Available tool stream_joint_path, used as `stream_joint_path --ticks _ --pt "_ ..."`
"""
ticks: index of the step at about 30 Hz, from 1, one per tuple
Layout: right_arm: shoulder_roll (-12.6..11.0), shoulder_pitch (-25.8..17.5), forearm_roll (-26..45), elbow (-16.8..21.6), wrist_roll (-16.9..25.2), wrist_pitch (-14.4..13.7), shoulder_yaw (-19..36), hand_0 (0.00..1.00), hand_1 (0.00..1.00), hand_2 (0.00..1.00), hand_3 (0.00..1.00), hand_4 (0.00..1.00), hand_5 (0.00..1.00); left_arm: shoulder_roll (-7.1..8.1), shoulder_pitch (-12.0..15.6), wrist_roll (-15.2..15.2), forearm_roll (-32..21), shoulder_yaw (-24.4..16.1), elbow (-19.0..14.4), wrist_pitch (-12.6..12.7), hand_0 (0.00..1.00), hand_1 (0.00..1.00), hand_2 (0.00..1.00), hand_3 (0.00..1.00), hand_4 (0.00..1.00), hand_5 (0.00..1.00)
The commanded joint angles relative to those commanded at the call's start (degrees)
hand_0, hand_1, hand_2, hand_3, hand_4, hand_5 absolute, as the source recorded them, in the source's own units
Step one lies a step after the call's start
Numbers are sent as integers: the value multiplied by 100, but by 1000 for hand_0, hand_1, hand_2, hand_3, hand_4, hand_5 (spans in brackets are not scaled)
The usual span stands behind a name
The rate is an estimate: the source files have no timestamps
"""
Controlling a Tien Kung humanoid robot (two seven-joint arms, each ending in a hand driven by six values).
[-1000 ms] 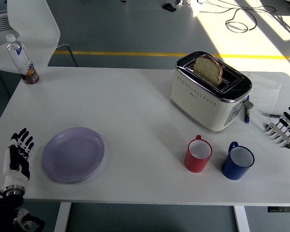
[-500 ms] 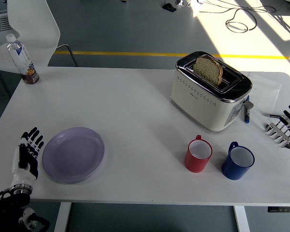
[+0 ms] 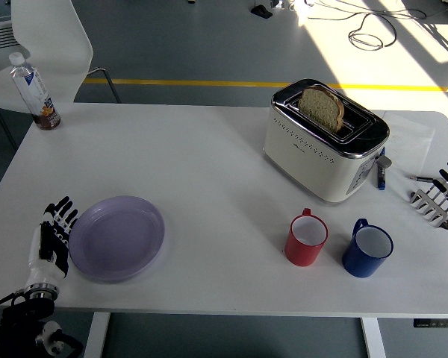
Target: Push plate across desktop,pick up the break from the machine,place the break in the plate
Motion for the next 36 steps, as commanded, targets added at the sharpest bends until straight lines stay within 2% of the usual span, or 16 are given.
stream_joint_path --ticks 12,36 --pt "5 15 1 1 1 1 -6 781 736 741 742 467 820 0 -28 1 -73 211 -17 -42 870 875 908 811 521 998" --pt "5 -27 -1 -9 5 6 -80 780 736 741 742 468 823 0 11 -87 -416 1059 -123 -66 871 874 906 810 519 998"
